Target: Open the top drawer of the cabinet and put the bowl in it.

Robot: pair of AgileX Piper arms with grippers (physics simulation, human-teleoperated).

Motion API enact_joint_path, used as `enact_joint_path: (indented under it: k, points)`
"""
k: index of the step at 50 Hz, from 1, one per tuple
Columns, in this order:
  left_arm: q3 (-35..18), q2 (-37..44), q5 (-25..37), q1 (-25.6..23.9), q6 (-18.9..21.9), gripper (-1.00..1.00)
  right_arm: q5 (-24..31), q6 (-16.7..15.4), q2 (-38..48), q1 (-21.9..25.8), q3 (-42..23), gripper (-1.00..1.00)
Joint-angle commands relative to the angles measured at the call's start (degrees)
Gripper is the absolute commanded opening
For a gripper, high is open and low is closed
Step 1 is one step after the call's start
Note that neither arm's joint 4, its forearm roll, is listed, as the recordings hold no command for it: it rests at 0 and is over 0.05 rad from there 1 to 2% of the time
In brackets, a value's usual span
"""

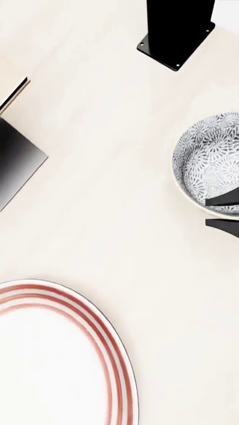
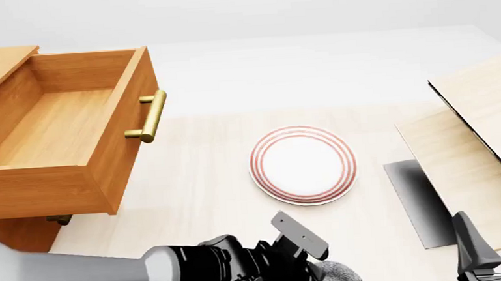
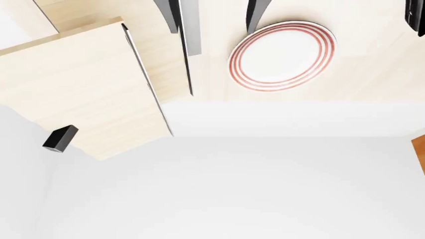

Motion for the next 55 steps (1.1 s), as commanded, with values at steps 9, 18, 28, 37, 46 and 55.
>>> enact_joint_path:
  k: [9, 18, 28, 37, 46, 55]
  points:
    - [0.63, -5.28, 2.13, 1.71, -0.42, -1.00, 0.02, 0.02, -0.11, 0.02, 0.05, 1.00]
    - [1.04, -7.87, 3.12, 3.45, -0.52, -1.00, 0.02, 0.05, -0.09, -0.01, 0.05, 1.00]
    - [-0.08, -10.28, 5.98, 5.19, -0.05, -1.00, 0.02, 0.01, -0.10, 0.04, 0.05, 1.00]
    - [-0.34, -11.57, 7.38, 7.07, -0.86, -1.00, 0.02, 0.01, -0.11, 0.04, 0.05, 1.00]
    - [-1.82, -12.64, 9.27, 8.18, -1.69, -1.00, 0.02, 0.01, -0.09, 0.01, 0.05, 1.00]
    - [-4.63, -12.94, 12.07, 9.73, -1.53, -1.00, 0.02, 0.01, -0.12, 0.03, 0.05, 1.00]
